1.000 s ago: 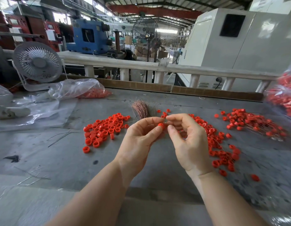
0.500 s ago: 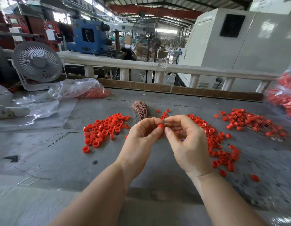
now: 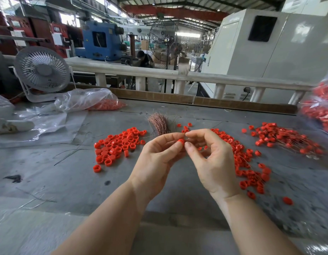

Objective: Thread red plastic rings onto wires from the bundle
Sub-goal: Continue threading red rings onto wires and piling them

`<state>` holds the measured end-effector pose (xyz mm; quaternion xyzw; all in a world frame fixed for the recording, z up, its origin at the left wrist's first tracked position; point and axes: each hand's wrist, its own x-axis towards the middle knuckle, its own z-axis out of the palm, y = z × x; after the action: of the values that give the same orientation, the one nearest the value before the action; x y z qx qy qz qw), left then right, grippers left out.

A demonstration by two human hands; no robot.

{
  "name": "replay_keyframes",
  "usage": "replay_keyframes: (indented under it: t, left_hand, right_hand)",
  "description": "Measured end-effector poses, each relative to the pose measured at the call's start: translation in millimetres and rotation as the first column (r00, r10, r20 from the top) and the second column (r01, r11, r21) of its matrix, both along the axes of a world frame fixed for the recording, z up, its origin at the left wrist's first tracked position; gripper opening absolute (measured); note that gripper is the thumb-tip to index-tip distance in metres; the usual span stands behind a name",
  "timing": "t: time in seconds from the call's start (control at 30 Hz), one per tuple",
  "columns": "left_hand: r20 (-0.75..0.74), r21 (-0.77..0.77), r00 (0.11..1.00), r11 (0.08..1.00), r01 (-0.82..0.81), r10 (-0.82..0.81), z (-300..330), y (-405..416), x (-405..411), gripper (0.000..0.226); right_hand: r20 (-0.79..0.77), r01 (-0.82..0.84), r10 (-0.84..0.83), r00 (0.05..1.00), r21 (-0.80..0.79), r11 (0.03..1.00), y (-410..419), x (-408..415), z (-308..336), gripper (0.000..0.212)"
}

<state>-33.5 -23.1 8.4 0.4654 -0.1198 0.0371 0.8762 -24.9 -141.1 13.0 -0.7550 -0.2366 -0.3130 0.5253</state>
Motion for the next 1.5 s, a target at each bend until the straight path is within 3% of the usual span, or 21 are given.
replay_keyframes:
  t: [0.23,0.37,0.47,0.53,0.97,1.17,1.33,1.5]
  left_hand:
    - [-0.04,-0.069,0.995,0.993,0.094,-0.096,1.8,0.3,-1.3,0.021]
    - [-0.083,-0.082,0.995,0.995,0.056,-0.063,-0.3,0.4,0.4,0.017]
    - [-0.131,-0.117,0.991,0.993,0.009,-0.024,-2.8,2.7,3.1,0.016]
    - [-0.146,-0.124,0.989,0.992,0.006,-0.024,-3.6,2.9,3.4,0.016]
    - [-0.09,0.065,0.995,0.997,-0.033,0.039,-5.7,2.0,1.9,0.013]
    - [-0.071,0.102,0.997,0.995,-0.009,0.016,-4.7,3.1,0.8,0.016]
    - [-0.101,0.056,0.994,0.997,0.044,-0.038,-4.6,5.9,1.8,0.018]
    - [-0.119,0.032,0.991,0.997,0.07,-0.066,-3.2,7.8,1.2,0.019]
  right_hand:
    - [0.011,0.007,-0.006,1.0,-0.013,1.0,-0.3,-1.0,-1.5,0.016]
    - [0.021,0.057,-0.058,0.998,0.051,0.997,-0.9,-0.6,-1.5,0.03]
    - [0.024,0.119,-0.122,0.992,0.111,0.987,-1.5,0.2,0.1,0.02]
    - [0.014,0.136,-0.137,0.99,0.032,0.99,-1.8,0.7,-0.3,0.007]
    - [-0.154,0.029,-0.034,0.988,-0.031,0.999,2.0,-0.3,-2.2,0.01]
    - [-0.173,-0.034,0.043,0.984,0.052,0.998,1.6,-1.9,1.8,0.03]
    - [-0.23,-0.072,0.111,0.967,0.172,0.983,2.9,-2.3,2.9,0.009]
    - [-0.241,-0.086,0.135,0.961,0.206,0.975,0.6,-0.5,2.2,0.009]
